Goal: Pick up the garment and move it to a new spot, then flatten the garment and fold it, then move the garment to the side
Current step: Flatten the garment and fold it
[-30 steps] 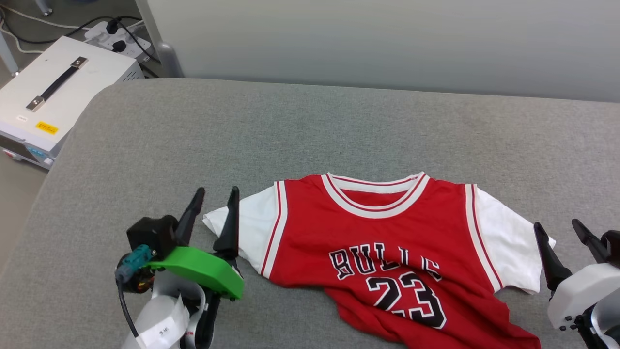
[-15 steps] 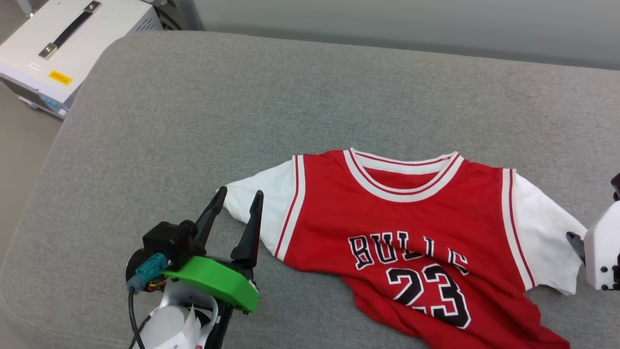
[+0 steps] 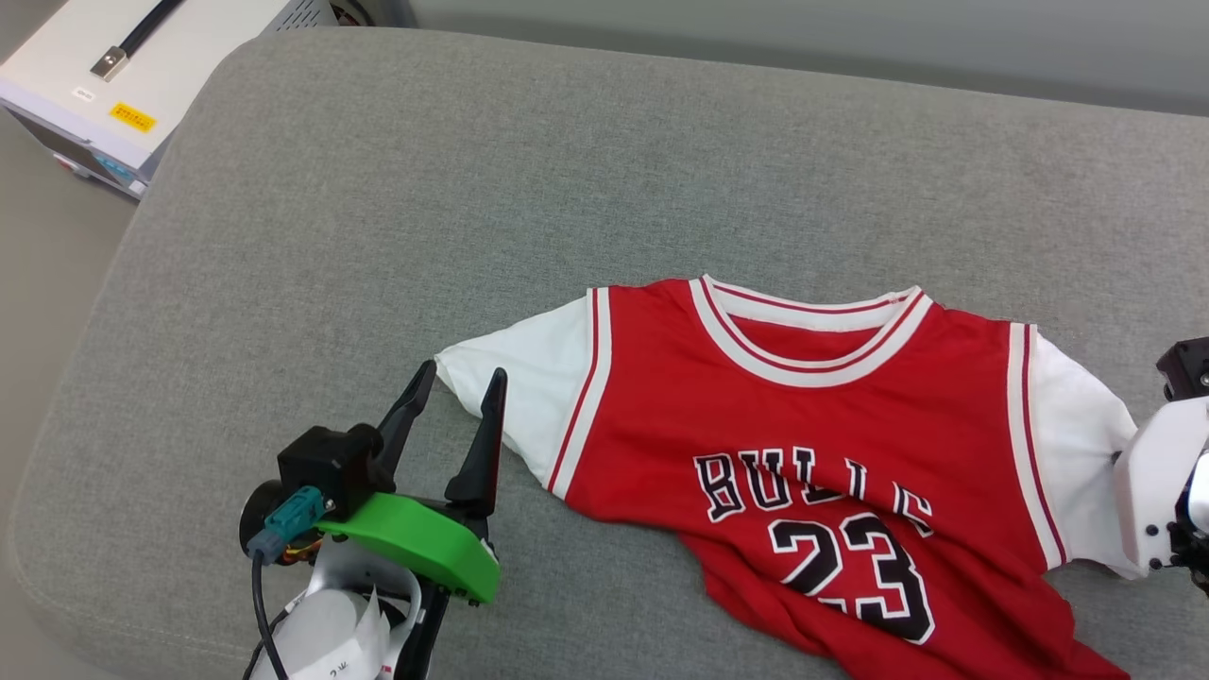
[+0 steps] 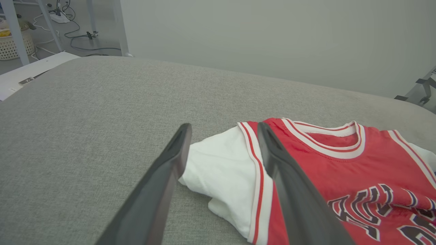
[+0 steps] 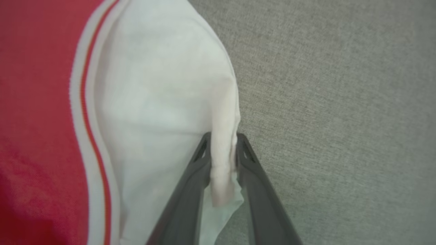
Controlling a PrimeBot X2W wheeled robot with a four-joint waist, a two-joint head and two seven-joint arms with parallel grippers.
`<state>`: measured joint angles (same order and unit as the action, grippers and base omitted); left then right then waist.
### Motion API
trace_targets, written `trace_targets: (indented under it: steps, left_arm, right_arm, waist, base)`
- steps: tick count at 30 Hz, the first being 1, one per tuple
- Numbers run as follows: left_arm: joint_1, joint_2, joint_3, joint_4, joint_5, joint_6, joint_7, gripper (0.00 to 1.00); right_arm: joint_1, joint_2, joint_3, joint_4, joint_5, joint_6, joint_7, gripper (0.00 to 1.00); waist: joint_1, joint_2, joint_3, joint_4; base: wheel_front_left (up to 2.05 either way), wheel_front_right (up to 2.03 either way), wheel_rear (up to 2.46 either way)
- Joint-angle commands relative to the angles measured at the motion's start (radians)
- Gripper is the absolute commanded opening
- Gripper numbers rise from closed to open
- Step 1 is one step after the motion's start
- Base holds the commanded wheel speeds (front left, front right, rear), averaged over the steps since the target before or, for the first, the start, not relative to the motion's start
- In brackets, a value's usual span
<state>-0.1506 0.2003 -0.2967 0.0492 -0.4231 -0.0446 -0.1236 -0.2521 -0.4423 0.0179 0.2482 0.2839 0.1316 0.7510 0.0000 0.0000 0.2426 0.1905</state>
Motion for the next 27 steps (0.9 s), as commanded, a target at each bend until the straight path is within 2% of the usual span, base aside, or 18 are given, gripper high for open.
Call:
trace_targets:
  steps: [1,10,14,16,17,18,23,27]
  left_arm:
    - [-0.017,0.008,0.000,0.002,-0.001,0.006,-0.003,1.00]
    - [-0.013,0.011,-0.010,0.011,-0.015,0.003,0.012,1.00]
    - [-0.012,0.016,-0.009,0.011,-0.020,0.006,0.019,1.00]
    - [-0.014,0.018,-0.010,0.013,-0.021,0.007,0.021,1.00]
    - [-0.016,0.018,-0.011,0.014,-0.021,0.007,0.023,1.00]
    - [-0.017,0.018,-0.012,0.015,-0.021,0.008,0.025,1.00]
    - [-0.027,0.023,-0.007,0.026,-0.027,0.013,0.028,1.00]
    - [-0.030,0.026,-0.002,0.042,-0.035,0.012,0.023,1.00]
  right_arm:
    - [-0.002,-0.023,0.005,0.029,-0.010,-0.001,-0.017,0.00]
    - [-0.001,-0.193,0.028,0.067,-0.035,-0.001,-0.097,0.00]
    - [-0.008,-0.241,0.061,0.119,-0.053,-0.001,-0.136,0.00]
    - [-0.018,-0.234,0.063,0.159,-0.046,-0.001,-0.158,0.00]
    - [-0.023,-0.226,0.064,0.178,-0.043,-0.001,-0.170,0.75]
    - [-0.029,-0.221,0.063,0.191,-0.045,-0.001,-0.183,1.00]
    - [-0.079,-0.176,0.021,0.229,-0.087,-0.001,-0.306,1.00]
    - [-0.094,-0.141,-0.015,0.204,-0.130,-0.001,-0.428,1.00]
  waist:
    - [0.0000,0.0000,-0.013,-0.009]
    - [0.0000,0.0000,-0.038,-0.029]
    - [0.0000,0.0000,-0.039,-0.039]
    - [0.0000,0.0000,-0.039,-0.043]
    - [0.0000,0.0000,-0.039,-0.045]
    - [0.0000,0.0000,-0.039,-0.046]
    - [0.0000,0.0000,-0.047,-0.067]
    - [0.0000,0.0000,-0.075,-0.088]
  base:
    - [0.00,0.00,0.00]
    - [0.00,0.00,0.00]
    - [0.00,0.00,0.00]
    - [0.00,0.00,0.00]
    - [0.00,0.00,0.00]
    - [0.00,0.00,0.00]
    - [0.00,0.00,0.00]
    - [0.00,0.00,0.00]
